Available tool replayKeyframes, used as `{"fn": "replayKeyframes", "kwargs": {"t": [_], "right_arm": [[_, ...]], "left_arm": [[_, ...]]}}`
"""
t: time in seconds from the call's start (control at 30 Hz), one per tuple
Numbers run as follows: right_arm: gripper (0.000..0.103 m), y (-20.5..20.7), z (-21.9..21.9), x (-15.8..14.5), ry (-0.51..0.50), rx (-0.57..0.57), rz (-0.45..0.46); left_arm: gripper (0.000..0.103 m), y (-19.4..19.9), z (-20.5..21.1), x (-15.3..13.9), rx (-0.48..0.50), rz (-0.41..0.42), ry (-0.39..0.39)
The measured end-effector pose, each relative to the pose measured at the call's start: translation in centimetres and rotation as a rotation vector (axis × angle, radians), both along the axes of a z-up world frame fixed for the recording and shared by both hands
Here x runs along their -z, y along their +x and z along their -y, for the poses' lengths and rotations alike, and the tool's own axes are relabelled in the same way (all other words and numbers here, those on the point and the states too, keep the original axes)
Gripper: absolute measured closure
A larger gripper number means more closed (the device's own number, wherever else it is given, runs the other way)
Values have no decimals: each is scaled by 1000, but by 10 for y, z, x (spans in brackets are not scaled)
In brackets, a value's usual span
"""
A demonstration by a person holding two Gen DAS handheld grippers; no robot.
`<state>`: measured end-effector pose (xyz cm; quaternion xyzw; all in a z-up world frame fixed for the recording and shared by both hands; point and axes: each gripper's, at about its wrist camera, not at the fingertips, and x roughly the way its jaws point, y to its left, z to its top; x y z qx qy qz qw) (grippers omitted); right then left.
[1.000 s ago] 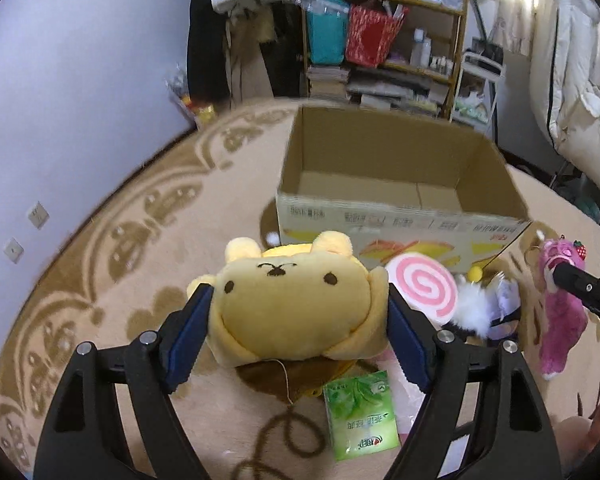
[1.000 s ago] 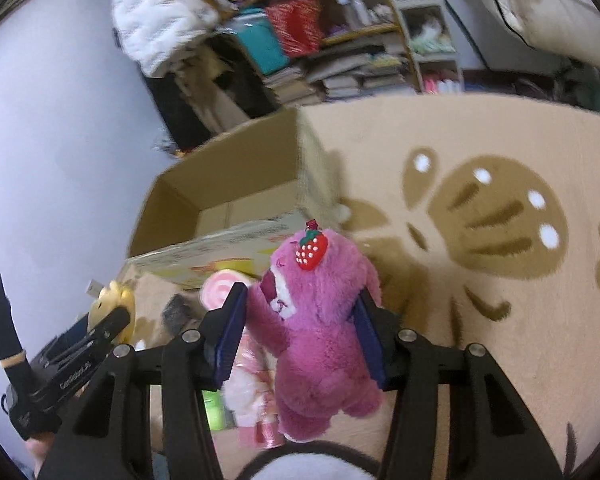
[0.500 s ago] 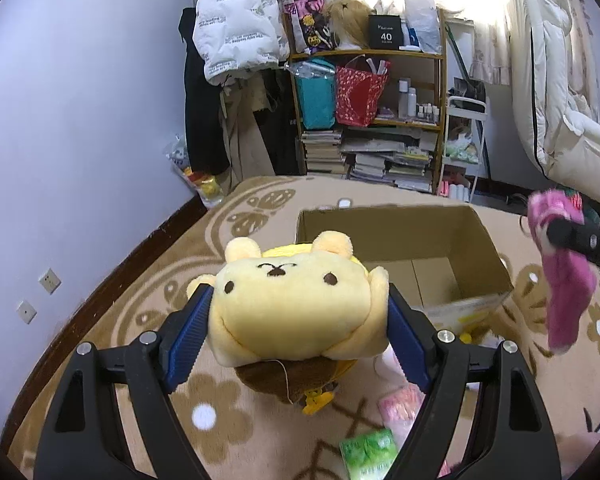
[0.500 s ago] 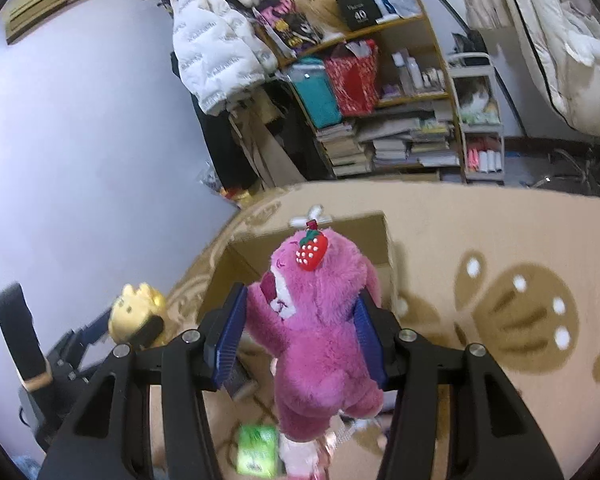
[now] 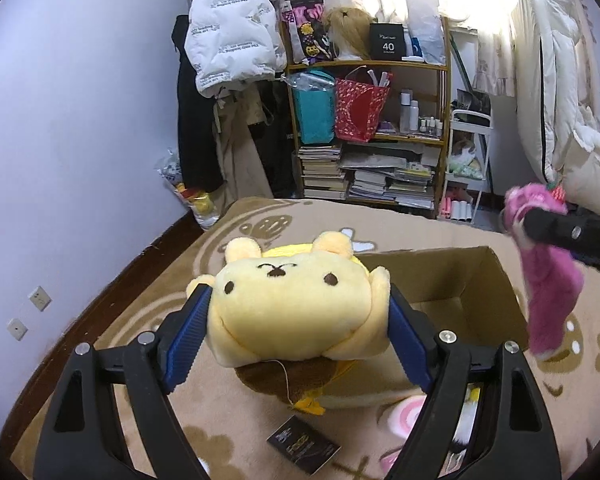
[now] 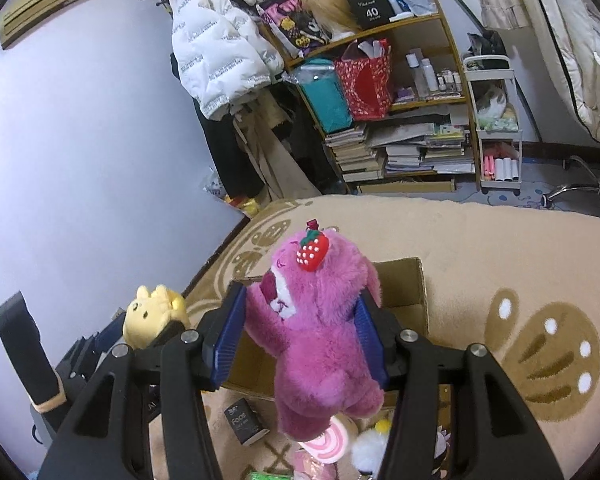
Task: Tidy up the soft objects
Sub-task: 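Carry both plushes over the cardboard box and open both grippers to drop them, then lower the right gripper onto the white-haired doll and close on it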
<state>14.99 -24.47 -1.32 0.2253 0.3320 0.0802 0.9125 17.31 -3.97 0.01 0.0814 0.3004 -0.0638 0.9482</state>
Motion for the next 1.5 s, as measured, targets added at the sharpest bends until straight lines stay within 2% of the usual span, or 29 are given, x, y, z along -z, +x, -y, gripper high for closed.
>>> {"fn": "replayKeyframes", "kwargs": {"t": [0.2, 0.33, 0.5, 0.67, 0.8, 0.93, 1.03, 1.07, 1.1, 1.17, 1.27, 1.5], "right_arm": [[46, 13, 1, 18, -15, -5, -50], [45, 18, 3, 27, -36, -8, -77], [45, 20, 8, 35, -39, -2, -97], [42, 21, 8, 40, -38, -6, -109], [41, 21, 9, 43, -33, -10, -121], [41, 22, 8, 42, -19, -21, -126], [40, 19, 7, 39, -50, -27, -124], [37, 17, 7, 36, -64, -29, -120], [33, 16, 6, 34, -72, -29, -118], [18, 12, 7, 30, -90, -21, -112], [9, 6, 5, 24, -140, -19, -99], [0, -14, 15, 18, -119, -1, -92]], "left_arm": [[19, 12, 15, 12, -13, 12, 85], [19, 15, 20, 20, 18, 0, 75], [19, 15, 23, 26, 70, -38, 9], [17, 15, 31, 32, 89, -63, -5], [15, 12, 37, 37, 90, -56, 46], [14, 14, 37, 42, 85, -94, 29], [11, 12, 34, 42, 78, -98, 32], [2, 11, 34, 42, 76, -98, 37], [0, 10, 33, 41, 68, -101, 45], [0, 8, 30, 40, 59, -95, 39], [0, 4, 23, 34, 45, -90, 8], [0, -6, 9, 25, 16, -110, -5]]}}
